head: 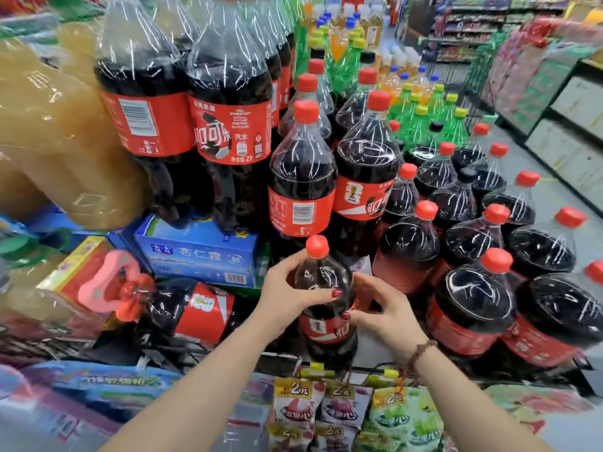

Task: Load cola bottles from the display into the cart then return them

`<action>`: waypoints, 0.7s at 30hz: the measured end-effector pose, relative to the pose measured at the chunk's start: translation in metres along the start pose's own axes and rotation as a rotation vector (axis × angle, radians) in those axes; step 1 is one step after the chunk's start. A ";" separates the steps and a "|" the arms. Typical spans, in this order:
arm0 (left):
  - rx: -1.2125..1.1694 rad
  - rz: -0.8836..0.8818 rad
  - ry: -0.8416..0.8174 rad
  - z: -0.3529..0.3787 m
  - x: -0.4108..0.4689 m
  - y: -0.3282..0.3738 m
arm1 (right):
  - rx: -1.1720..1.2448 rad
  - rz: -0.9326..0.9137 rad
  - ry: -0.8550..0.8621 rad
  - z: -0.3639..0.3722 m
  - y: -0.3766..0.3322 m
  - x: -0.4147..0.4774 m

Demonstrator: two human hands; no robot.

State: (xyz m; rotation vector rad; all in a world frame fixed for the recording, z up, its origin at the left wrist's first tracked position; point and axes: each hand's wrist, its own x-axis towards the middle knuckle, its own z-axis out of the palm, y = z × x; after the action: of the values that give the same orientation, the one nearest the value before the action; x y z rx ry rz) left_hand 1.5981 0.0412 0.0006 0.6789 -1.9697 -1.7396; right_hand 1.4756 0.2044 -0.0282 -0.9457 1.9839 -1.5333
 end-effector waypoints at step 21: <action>0.028 -0.139 -0.165 0.020 -0.014 -0.061 | -0.065 -0.090 0.048 0.004 -0.065 0.022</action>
State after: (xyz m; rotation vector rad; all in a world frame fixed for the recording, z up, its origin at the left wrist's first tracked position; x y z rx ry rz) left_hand 1.6021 0.0600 -0.0627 0.7178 -2.1044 -1.9091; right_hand 1.4790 0.1760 0.0345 -1.0468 2.0615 -1.5608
